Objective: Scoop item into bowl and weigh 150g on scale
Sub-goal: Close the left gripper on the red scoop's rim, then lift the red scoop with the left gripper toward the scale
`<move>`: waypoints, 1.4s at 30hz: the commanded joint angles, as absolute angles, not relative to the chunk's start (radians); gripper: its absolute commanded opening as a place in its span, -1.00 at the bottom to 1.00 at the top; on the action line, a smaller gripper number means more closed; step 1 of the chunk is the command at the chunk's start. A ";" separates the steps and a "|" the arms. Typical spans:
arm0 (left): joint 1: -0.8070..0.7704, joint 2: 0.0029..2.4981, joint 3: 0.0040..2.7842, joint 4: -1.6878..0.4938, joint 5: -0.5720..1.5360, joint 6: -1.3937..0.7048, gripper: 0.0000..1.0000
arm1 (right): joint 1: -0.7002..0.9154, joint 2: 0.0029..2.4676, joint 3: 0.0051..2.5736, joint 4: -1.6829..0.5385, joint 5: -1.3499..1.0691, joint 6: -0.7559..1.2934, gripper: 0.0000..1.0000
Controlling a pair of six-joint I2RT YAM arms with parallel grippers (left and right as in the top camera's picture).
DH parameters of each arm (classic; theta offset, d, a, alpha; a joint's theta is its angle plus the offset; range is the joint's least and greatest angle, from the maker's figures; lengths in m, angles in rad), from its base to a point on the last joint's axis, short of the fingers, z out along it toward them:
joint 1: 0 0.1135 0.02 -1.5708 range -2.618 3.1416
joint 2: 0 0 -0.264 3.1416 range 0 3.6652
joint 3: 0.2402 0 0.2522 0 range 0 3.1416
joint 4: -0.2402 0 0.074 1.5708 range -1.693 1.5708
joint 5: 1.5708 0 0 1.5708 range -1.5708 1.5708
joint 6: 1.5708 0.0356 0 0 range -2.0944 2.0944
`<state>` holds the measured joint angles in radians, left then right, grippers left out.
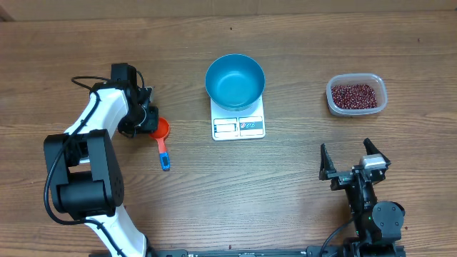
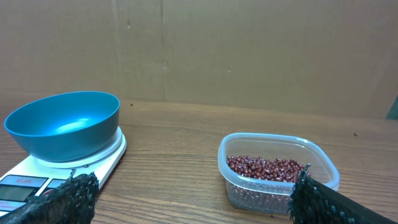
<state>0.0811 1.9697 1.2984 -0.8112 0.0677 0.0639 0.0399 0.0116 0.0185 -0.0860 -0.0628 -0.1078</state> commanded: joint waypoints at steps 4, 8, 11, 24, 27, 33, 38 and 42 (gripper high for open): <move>0.091 1.979 1.317 -0.812 0.105 0.019 -0.91 | 0.044 0.003 0.009 -0.081 -0.053 -0.102 1.00; 0.090 1.979 1.318 -0.812 0.106 -0.001 -0.91 | 0.044 0.003 0.009 -0.081 -0.053 -0.102 1.00; 0.090 1.979 1.320 -0.822 0.106 -0.024 -0.92 | 0.044 0.003 0.009 -0.081 -0.053 -0.102 1.00; 0.090 1.978 1.540 -1.065 0.152 -0.034 -0.92 | 0.044 0.003 0.009 -0.081 -0.053 -0.102 1.00; 0.091 1.978 1.616 -1.133 0.222 -0.034 -0.92 | 0.044 0.003 0.009 -0.081 -0.053 -0.102 1.00; 0.091 1.978 1.730 -1.222 0.365 -0.122 -0.92 | 0.044 0.003 0.009 -0.081 -0.053 -0.102 1.00; 0.091 1.978 1.761 -1.266 0.407 -0.343 -0.91 | 0.044 0.003 0.009 -0.081 -0.053 -0.102 1.00; 0.086 1.974 1.762 -1.298 0.413 -0.366 -0.91 | 0.044 0.003 0.009 -0.081 -0.053 -0.102 1.00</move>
<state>0.0811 1.9717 1.7382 -1.2831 0.3702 -0.2741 0.0399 0.0116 0.0185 -0.0856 -0.0628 -0.1078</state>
